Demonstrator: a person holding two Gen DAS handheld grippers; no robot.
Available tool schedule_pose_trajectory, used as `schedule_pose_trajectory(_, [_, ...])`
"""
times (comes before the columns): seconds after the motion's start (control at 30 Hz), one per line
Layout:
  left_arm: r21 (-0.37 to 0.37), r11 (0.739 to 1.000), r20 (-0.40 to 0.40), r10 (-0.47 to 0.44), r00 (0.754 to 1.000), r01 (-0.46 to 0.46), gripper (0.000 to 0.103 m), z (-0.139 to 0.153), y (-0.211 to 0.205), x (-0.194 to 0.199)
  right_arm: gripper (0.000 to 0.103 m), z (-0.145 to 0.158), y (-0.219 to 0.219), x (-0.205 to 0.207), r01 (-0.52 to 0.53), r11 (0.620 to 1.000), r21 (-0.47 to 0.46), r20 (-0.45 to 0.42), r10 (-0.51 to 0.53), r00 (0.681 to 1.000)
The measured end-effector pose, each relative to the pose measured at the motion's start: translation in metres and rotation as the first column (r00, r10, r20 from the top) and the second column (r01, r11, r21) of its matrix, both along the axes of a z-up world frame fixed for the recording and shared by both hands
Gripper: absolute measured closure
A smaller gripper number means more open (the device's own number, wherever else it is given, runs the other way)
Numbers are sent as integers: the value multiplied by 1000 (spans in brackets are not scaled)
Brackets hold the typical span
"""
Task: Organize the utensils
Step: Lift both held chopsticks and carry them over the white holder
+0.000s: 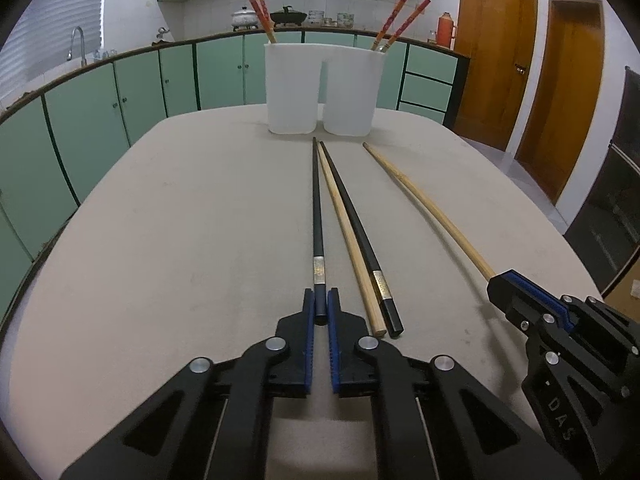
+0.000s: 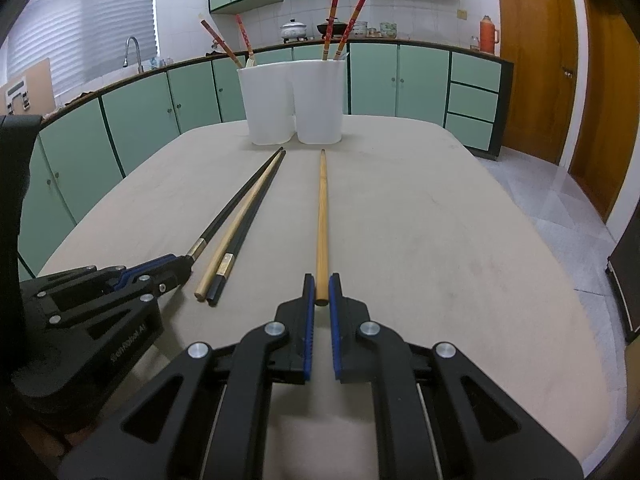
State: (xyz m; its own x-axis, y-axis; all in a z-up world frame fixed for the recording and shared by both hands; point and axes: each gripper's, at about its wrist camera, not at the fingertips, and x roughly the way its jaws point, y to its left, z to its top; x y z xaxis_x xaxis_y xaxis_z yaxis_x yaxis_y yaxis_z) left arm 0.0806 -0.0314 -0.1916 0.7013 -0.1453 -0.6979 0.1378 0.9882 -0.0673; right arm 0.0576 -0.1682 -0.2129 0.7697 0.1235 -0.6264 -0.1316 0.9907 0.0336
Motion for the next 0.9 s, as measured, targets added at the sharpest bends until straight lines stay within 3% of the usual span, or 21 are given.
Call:
schedule_pose_trajectory(0.2, [-27, 1000, 30, 0, 1000, 1, 97, 17, 8, -5, 97, 5, 3, -2, -6, 1000, -18, 15, 6, 1000])
schedule_pose_trajectory(0.5, [-58, 998, 166, 4, 986, 6, 97, 73, 19, -16, 97, 32, -1, -4, -14, 1000, 0, 54, 14, 998])
schedule_pose_trajectory(0.9, [-76, 997, 322, 3, 947, 22, 97, 138, 21, -4, 97, 111, -18, 13, -29, 997, 76, 133, 19, 991])
